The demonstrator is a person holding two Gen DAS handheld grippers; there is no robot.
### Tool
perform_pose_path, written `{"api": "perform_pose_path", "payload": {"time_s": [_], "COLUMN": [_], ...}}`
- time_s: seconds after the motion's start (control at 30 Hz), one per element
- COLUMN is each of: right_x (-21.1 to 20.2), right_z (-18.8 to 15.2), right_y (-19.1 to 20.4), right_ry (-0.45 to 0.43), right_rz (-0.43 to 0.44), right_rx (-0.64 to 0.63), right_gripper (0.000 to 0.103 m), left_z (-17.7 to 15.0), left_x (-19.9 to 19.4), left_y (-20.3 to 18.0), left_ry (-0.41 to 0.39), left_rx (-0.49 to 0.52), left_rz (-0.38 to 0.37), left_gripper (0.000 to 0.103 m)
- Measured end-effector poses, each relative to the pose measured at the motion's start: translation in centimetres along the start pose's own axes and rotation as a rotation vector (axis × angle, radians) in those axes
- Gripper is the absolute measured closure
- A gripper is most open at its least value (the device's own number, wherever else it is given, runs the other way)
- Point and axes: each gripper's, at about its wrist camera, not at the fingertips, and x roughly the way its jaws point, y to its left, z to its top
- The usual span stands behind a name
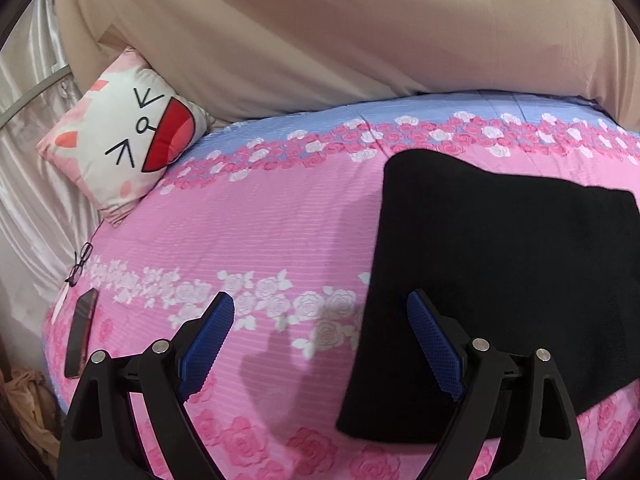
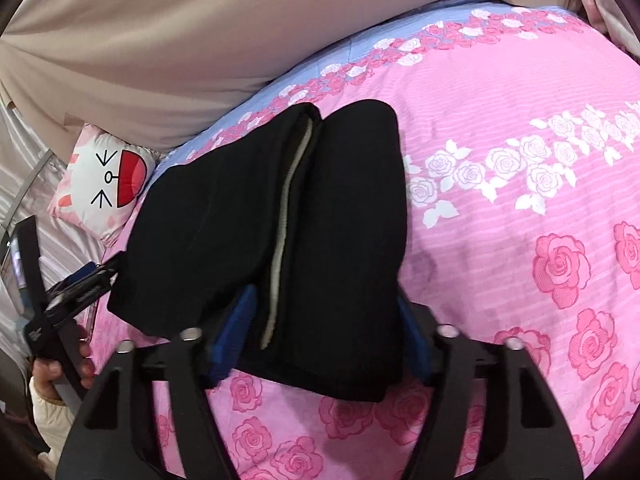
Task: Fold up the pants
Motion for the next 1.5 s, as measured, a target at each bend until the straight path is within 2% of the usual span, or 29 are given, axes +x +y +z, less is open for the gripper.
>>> {"api": "perform_pose_path", "payload": {"time_s": [0.07, 0.13, 0.17, 0.2, 0.23, 0.3, 0.33, 0.4, 0.6, 0.7, 0.77, 0.8, 0.83, 0.87, 0.93, 0.97, 1.0, 1.07, 1.1, 1.2, 1.3, 1.33, 1.37, 1.4, 1.43, 1.47, 1.5], "right_x": [-0.1, -0.2, -0.2, -0.3, -0.4, -1.1, -1.6, -2.2, -5.8, -7.8, -7.3, -6.6, -6.4, -7.0, -9.2, -10.5, -11.2, -11.7, -11.5, -8.7, -5.0, -3.4, -1.2, 1.0, 2.2, 2.8, 2.1], "right_z": [0.1, 0.2, 0.2, 0.2, 0.2, 0.2, 0.4, 0.6, -0.1, -1.1, -1.6, -1.8, -2.0, -1.9, -1.4, -0.8, -0.2, 1.0, 1.5, 3.0, 3.8, 3.9, 3.8, 3.7, 3.6, 3.3, 3.1], "right_y": [0.0, -0.4, -0.8, -1.0, -1.1, -1.3, -1.5, -1.6, -3.7, -5.4, -6.1, -6.5, -7.1, -7.7, -7.7, -6.9, -5.9, -3.4, -1.8, 3.9, 7.3, 8.1, 8.3, 7.6, 6.6, 4.2, 2.9], "right_ry": [-0.009, -0.013, -0.014, -0.014, -0.018, -0.036, -0.043, -0.044, -0.028, -0.026, 0.004, 0.029, 0.022, -0.008, -0.098, -0.149, -0.170, -0.192, -0.191, -0.147, -0.097, -0.070, -0.034, -0.005, 0.007, 0.004, -0.006], "right_rz": [-0.006, 0.005, 0.019, 0.036, 0.041, 0.056, 0.071, 0.079, 0.075, 0.055, 0.025, 0.000, -0.017, -0.038, -0.089, -0.137, -0.149, -0.104, -0.071, 0.022, 0.029, 0.026, -0.015, -0.112, -0.176, -0.174, -0.121], "right_rx": [-0.006, 0.012, 0.025, 0.032, 0.036, 0.044, 0.050, 0.040, 0.042, 0.072, 0.060, 0.047, 0.061, 0.101, 0.105, 0.068, 0.028, -0.040, -0.080, -0.205, -0.267, -0.287, -0.306, -0.318, -0.316, -0.289, -0.250], "right_gripper": [0.063, 0.071, 0.072, 0.074, 0.076, 0.081, 0.083, 0.084, 0.084, 0.084, 0.082, 0.077, 0.066, 0.065, 0.065, 0.065, 0.065, 0.065, 0.065, 0.066, 0.066, 0.067, 0.068, 0.069, 0.083, 0.093, 0.100], "left_z": [-0.1, -0.2, -0.3, -0.2, -0.1, 0.2, 0.1, -0.2, -1.7, -2.9, -3.3, -3.3, -3.2, -3.0, -2.2, -1.9, -1.4, -0.9, -0.5, 0.2, 0.3, 0.1, 0.0, -0.4, -0.5, -0.7, -0.7], "left_x": [1.0, 1.8, 2.6, 2.5, 2.3, 1.2, 0.6, -0.5, -4.3, -5.2, -5.7, -5.9, -6.2, -6.8, -8.0, -8.7, -9.5, -10.4, -10.6, -9.2, -5.5, -4.4, -2.9, -2.4, -2.1, -2.2, -2.5], "left_y": [-0.3, 0.2, 0.7, 1.0, 1.1, 0.4, 0.0, -0.4, -0.9, -2.3, -3.7, -4.2, -4.5, -4.9, -4.6, -4.3, -3.9, -3.7, -4.1, -5.9, -7.6, -7.7, -7.6, -7.5, -7.4, -7.4, -7.4], "left_ry": [0.012, 0.036, 0.080, 0.095, 0.110, 0.109, 0.104, 0.100, 0.144, 0.164, 0.137, 0.117, 0.097, 0.066, 0.016, -0.017, -0.062, -0.123, -0.144, -0.131, -0.067, -0.040, -0.003, 0.001, -0.009, -0.024, -0.033], "left_rx": [-0.027, -0.098, -0.150, -0.175, -0.176, -0.128, -0.105, -0.083, -0.059, -0.032, 0.003, 0.015, 0.027, 0.043, 0.050, 0.047, 0.039, 0.037, 0.046, 0.074, 0.083, 0.075, 0.054, 0.043, 0.039, 0.046, 0.068], "left_rz": [-0.036, -0.126, -0.237, -0.341, -0.366, -0.324, -0.300, -0.295, -0.383, -0.401, -0.328, -0.289, -0.258, -0.228, -0.205, -0.186, -0.151, -0.116, -0.107, -0.118, -0.082, -0.080, -0.083, -0.076, -0.059, -0.046, -0.057], "left_gripper": [0.017, 0.022, 0.043, 0.075, 0.075, 0.084, 0.086, 0.091, 0.095, 0.092, 0.084, 0.084, 0.084, 0.083, 0.075, 0.061, 0.049, 0.040, 0.038, 0.038, 0.038, 0.036, 0.032, 0.024, 0.019, 0.013, 0.013]}}
